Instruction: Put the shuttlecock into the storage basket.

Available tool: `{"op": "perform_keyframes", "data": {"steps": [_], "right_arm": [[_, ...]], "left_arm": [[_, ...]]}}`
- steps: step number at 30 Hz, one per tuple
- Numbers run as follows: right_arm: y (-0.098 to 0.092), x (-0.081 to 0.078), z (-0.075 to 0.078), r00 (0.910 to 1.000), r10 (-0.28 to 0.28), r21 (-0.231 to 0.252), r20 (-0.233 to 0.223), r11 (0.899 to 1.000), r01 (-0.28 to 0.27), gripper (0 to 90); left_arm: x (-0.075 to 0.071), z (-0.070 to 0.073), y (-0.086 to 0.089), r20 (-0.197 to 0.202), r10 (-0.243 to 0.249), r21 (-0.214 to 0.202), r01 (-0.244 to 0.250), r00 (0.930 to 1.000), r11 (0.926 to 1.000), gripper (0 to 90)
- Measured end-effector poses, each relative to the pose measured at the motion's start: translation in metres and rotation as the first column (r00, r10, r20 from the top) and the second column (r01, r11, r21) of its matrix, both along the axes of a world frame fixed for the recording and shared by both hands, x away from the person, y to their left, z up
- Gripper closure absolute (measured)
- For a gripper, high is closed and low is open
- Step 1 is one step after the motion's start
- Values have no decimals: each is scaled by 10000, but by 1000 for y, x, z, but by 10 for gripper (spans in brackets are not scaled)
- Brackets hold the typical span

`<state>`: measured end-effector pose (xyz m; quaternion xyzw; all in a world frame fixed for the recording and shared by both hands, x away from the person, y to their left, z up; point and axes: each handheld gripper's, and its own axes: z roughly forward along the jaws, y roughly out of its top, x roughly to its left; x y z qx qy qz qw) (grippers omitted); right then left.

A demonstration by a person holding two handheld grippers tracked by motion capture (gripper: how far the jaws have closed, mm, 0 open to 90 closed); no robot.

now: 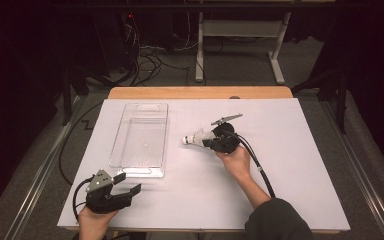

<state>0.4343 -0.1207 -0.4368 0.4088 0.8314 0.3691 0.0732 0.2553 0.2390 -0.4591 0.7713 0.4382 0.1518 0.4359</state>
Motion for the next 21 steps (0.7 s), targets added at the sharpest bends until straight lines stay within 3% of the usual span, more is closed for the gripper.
{"op": "perform_keyframes", "data": {"steps": [21], "right_arm": [[-1, -4, 19, 9997, 174, 143, 163, 9997, -177, 895]], "left_arm": [[0, 0, 3, -1, 35, -33, -35, 10000, 10000, 300]]}}
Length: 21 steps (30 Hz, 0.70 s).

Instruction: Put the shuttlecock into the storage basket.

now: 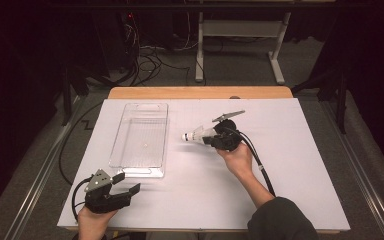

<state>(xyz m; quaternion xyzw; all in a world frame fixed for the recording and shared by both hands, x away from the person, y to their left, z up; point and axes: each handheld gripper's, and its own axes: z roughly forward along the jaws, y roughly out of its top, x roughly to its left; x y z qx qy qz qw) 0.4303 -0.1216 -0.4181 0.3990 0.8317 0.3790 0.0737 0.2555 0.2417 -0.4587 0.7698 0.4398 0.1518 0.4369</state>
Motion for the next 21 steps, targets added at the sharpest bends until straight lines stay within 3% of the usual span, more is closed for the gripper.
{"op": "perform_keyframes", "data": {"steps": [21], "right_arm": [[18, -2, 24, 9983, 532, 83, 244, 9985, -534, 895]], "left_arm": [[-1, 1, 3, 48, 72, -119, -72, 10000, 9999, 300]]}}
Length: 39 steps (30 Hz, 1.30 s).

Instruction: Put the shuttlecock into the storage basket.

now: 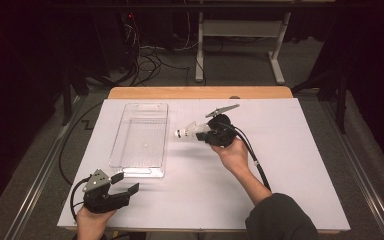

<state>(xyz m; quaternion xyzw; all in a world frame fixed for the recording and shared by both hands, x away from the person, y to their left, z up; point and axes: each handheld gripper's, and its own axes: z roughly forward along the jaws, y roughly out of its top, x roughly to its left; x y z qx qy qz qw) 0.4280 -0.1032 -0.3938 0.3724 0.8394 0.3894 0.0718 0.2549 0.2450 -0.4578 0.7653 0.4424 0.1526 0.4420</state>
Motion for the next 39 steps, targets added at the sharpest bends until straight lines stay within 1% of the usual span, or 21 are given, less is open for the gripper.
{"op": "perform_keyframes", "data": {"steps": [8, 11, 23, 28, 32, 39], "right_arm": [[8, 0, 10, 9999, 156, 133, 38, 9998, -156, 895], [10, 1, 13, 9997, 227, 232, 58, 9995, -228, 895], [29, 4, 24, 9984, 557, 292, 83, 9980, -560, 896], [38, 5, 26, 9975, 701, 188, 60, 9974, -702, 896], [43, 7, 27, 9966, 813, 247, 100, 9964, -815, 895], [52, 11, 29, 9966, 821, 278, -24, 9962, -820, 895]], "left_arm": [[0, 0, 1, -16, -8, 13, 9, 10000, 10000, 300], [1, 0, 2, -10, 49, -48, -49, 10000, 10000, 300], [0, 0, 4, -10, 80, -65, -80, 10000, 9999, 299], [0, 0, 5, -2, 97, -36, -97, 10000, 9999, 299], [0, 0, 6, 0, 112, -43, -112, 9999, 9999, 299], [0, 0, 6, 15, 123, -53, -123, 9999, 9999, 299]]}}
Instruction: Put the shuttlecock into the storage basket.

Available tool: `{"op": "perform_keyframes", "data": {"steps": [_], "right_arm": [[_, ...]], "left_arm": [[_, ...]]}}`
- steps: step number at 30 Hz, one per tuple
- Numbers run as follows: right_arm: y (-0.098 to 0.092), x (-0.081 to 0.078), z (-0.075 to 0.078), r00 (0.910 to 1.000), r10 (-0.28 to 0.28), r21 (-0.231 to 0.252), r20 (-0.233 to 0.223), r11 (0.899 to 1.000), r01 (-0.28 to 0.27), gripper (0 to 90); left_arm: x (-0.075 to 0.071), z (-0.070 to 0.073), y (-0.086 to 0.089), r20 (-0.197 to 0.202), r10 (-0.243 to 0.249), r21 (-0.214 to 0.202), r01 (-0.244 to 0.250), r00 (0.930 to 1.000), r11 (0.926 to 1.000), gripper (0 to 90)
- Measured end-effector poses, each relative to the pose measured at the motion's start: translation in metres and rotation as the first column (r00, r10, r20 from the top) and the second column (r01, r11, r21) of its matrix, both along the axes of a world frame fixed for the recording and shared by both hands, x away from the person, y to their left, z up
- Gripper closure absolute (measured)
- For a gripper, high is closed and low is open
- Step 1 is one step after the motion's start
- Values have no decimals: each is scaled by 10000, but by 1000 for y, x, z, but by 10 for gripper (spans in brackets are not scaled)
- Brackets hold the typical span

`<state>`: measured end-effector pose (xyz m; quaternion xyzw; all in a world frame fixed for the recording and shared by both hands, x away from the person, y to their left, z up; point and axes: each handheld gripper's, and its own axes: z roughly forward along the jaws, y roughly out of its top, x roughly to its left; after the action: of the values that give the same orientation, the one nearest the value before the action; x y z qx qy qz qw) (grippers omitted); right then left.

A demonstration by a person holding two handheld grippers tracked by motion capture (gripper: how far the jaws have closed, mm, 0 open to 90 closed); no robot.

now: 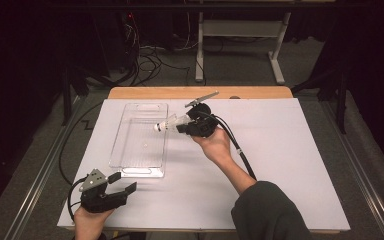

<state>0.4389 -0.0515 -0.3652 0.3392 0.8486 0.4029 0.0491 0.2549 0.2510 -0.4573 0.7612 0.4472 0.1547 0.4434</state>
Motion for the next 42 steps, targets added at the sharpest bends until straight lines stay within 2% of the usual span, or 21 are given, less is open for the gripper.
{"op": "perform_keyframes", "data": {"steps": [16, 31, 42], "right_arm": [[25, 4, 2, 9995, 310, -127, -2, 9994, -310, 896], [46, 6, 0, 9985, 535, -369, -111, 9979, -539, 896], [67, 9, -3, 9969, 749, -364, -239, 9965, -757, 896]], "left_arm": [[-1, 0, 2, 14, 25, -23, -25, 10000, 10000, 299], [-2, 1, 3, 34, 24, -63, -24, 10000, 10000, 300], [-2, 1, 3, 23, 5, -93, -5, 10000, 10000, 300]]}}
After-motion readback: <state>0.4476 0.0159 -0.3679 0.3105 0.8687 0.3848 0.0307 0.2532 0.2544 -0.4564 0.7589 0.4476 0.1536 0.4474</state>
